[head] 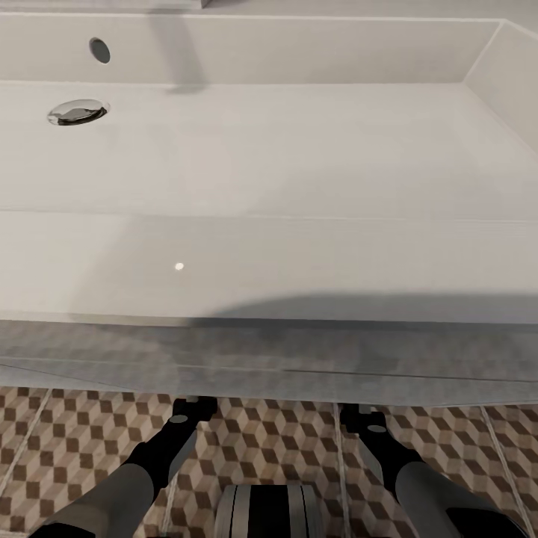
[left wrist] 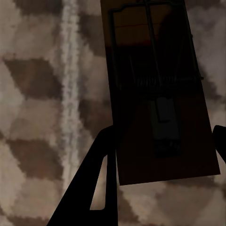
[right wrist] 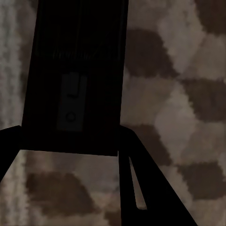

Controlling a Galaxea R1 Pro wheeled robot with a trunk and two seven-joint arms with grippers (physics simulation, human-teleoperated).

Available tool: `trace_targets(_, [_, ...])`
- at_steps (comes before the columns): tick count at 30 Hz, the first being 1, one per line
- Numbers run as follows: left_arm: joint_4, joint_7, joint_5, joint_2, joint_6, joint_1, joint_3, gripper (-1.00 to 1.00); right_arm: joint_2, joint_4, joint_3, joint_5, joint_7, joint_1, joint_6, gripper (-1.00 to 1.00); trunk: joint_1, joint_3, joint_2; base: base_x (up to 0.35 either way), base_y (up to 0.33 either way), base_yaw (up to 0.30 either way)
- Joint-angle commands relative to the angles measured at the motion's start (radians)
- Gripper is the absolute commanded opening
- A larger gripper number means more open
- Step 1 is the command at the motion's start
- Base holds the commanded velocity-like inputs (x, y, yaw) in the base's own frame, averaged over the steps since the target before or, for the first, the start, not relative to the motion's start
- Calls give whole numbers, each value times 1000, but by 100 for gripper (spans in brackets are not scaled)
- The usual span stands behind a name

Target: Take the four mousetraps from the cabinet in the bathroom and place them on the bathroom floor. Make sure all four end up on the same floor surface, and ensure that at least two of them are either under or directly next to the same bathroom sink.

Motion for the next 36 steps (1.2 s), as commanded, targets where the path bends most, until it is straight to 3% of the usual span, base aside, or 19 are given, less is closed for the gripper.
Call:
trace_targets(1, [-2,8,6,1,6,0,-8,-100,1,1,-6,7,-2,0,-3,-100,0,-1,0,0,0,0])
trace_targets(6, [-2,8,6,1,6,0,-8,-100,1,1,-7,7,-2,0,-3,-100,0,-1,0,0,0,0])
trace_targets(7, [-2,8,6,1,6,0,-8,-100,1,1,-7,7,-2,0,-4,100,0,-1,0,0,0,0])
trace_targets(36, [-2,8,6,1,7,0,-8,-100,-1,1,-8,7,-1,0,-5,100,0,-1,0,0,0,0])
